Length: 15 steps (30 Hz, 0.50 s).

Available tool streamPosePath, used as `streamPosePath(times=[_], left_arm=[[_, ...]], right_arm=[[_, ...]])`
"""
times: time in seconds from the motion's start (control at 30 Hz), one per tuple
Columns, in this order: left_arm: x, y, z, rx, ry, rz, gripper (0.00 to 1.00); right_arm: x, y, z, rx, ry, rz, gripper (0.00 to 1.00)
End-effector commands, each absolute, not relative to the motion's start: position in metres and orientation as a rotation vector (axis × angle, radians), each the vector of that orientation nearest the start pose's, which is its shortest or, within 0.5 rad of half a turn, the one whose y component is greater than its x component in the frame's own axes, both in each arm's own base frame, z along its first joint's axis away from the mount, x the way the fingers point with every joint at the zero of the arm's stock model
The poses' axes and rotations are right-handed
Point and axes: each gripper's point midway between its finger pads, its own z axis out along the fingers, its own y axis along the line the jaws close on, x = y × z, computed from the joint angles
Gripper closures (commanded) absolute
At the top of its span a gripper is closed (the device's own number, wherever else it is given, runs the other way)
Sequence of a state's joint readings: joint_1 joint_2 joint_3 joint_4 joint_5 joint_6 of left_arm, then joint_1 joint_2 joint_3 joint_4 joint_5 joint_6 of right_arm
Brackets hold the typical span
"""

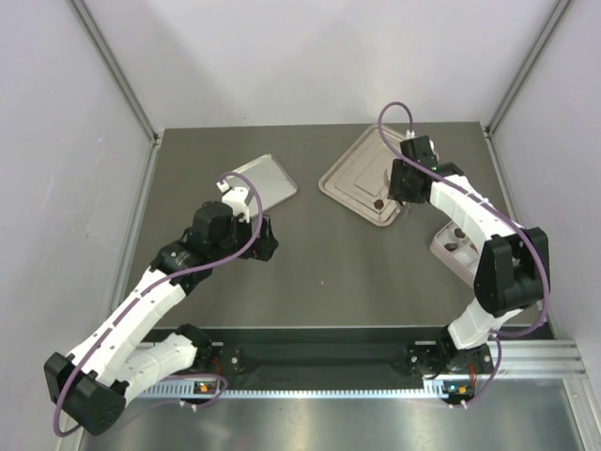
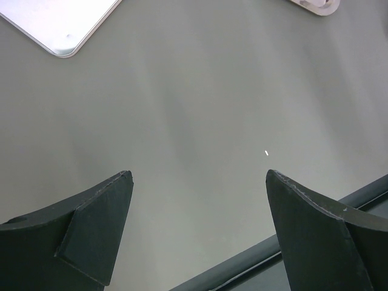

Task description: Pack the chocolate

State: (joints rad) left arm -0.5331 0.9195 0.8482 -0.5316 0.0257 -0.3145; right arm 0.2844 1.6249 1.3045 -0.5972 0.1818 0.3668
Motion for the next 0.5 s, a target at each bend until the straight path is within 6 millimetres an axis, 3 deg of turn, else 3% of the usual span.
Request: streamPosePath(times=[0.0,0.47], left_arm=[[0.249,-0.165,0.202,0.258,2.167,-0.497,0.04],[0.249,-0.165,0.201,0.258,2.171,-0.496,0.04]], right_arm=[[0.417,0.111,0.152,0.162,2.371,0.100,0.53],[0.420,0.113,0.122,0.164,2.421,0.073,0.55]])
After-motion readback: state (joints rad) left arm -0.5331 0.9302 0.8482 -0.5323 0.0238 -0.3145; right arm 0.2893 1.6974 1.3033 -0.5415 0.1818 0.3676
